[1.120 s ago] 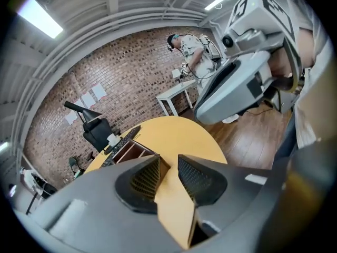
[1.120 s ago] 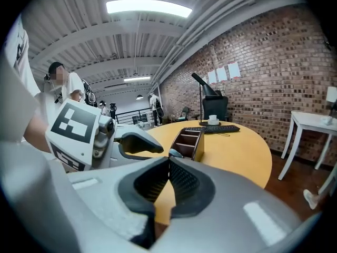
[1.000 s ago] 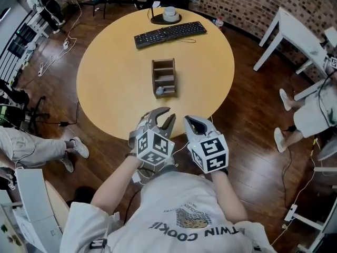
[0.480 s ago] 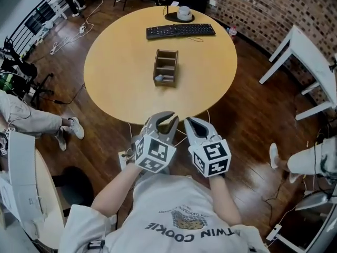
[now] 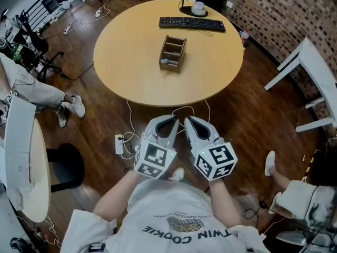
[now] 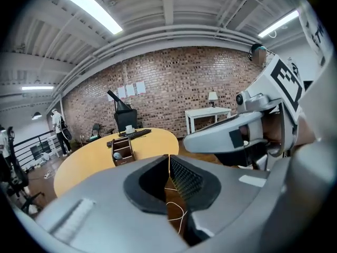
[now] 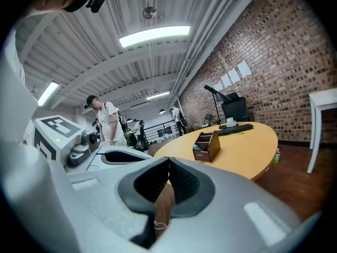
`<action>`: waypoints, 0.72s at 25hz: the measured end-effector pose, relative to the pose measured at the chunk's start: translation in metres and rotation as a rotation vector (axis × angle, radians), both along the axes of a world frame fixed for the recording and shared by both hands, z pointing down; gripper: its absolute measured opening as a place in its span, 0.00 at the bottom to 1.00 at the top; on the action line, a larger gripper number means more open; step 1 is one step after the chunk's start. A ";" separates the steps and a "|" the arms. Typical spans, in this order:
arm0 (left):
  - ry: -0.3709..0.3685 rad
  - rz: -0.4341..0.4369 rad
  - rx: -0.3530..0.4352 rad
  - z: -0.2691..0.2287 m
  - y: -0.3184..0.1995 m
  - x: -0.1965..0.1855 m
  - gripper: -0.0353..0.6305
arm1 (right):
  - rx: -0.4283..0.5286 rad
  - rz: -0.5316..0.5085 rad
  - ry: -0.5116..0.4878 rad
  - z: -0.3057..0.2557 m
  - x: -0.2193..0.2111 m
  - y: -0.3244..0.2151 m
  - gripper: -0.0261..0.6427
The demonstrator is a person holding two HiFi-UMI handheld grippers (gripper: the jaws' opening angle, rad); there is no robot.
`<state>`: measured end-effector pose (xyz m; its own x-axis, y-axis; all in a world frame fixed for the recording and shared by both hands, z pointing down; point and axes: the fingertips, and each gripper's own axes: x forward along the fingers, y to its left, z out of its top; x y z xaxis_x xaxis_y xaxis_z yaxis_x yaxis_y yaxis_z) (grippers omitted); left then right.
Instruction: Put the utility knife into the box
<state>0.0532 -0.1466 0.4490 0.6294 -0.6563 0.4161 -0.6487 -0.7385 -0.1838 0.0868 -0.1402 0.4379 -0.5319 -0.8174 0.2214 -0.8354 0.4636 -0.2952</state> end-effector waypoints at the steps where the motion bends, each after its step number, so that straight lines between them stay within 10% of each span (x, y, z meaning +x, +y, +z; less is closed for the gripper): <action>1: 0.012 -0.008 -0.002 -0.003 0.005 0.000 0.07 | -0.005 -0.014 0.009 0.000 -0.001 0.004 0.04; 18: 0.159 -0.118 -0.036 -0.033 0.060 -0.054 0.06 | 0.000 -0.086 0.125 -0.016 -0.063 0.063 0.04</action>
